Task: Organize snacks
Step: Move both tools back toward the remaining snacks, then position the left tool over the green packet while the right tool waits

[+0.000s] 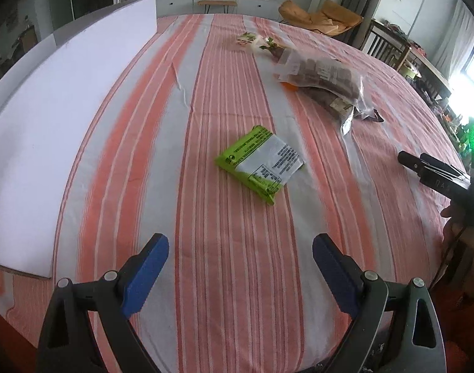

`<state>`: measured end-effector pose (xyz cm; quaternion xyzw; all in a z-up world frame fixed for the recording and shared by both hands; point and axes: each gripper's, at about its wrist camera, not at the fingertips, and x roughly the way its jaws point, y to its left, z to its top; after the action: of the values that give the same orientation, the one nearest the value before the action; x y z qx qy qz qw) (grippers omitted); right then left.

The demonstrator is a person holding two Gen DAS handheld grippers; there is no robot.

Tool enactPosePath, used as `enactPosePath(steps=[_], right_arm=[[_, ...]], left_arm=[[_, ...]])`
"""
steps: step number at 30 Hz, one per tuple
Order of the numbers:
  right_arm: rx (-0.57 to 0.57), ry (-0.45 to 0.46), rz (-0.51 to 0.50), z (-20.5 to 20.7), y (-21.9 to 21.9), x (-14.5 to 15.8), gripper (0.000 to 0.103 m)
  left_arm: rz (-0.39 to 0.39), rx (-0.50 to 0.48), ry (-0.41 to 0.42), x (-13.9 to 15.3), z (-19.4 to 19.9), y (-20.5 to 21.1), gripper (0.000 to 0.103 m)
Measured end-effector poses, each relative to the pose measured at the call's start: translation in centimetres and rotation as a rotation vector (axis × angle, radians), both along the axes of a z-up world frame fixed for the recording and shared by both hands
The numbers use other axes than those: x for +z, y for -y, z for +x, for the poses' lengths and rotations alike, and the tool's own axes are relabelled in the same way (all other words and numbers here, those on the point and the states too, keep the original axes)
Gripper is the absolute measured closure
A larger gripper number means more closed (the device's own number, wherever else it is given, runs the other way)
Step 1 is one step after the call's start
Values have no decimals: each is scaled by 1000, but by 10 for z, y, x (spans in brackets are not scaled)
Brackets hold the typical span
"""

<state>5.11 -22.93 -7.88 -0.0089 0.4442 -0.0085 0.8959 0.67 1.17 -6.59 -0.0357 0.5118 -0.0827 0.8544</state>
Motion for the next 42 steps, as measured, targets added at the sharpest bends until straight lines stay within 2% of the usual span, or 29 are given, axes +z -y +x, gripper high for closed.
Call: enactPosePath(steps=[4,15,25,31,35,37,42], right_arm=[[-1,-1,0,1,0,0,18],[0,-1,1,0,0,0,18],[0,-1,2,1,0,0,17],[0,-1,2,0,0,0,17],[0,-1,2,0,0,0,17],[0,-2,3,0,0,0,17],[0,-1,4,0,0,0,17]], left_arm=[[0,6,1,-2,-1,-2,10],[93,-18,8,-6,0,9,9],[141,-30,-4,-9,9,16,2],[160,-29,6,-9,38,14,0],[161,65,20,-9,83,-14,0],[144,77,7,-10,99,-21,0],[148,14,25,-11,114,-19,0]])
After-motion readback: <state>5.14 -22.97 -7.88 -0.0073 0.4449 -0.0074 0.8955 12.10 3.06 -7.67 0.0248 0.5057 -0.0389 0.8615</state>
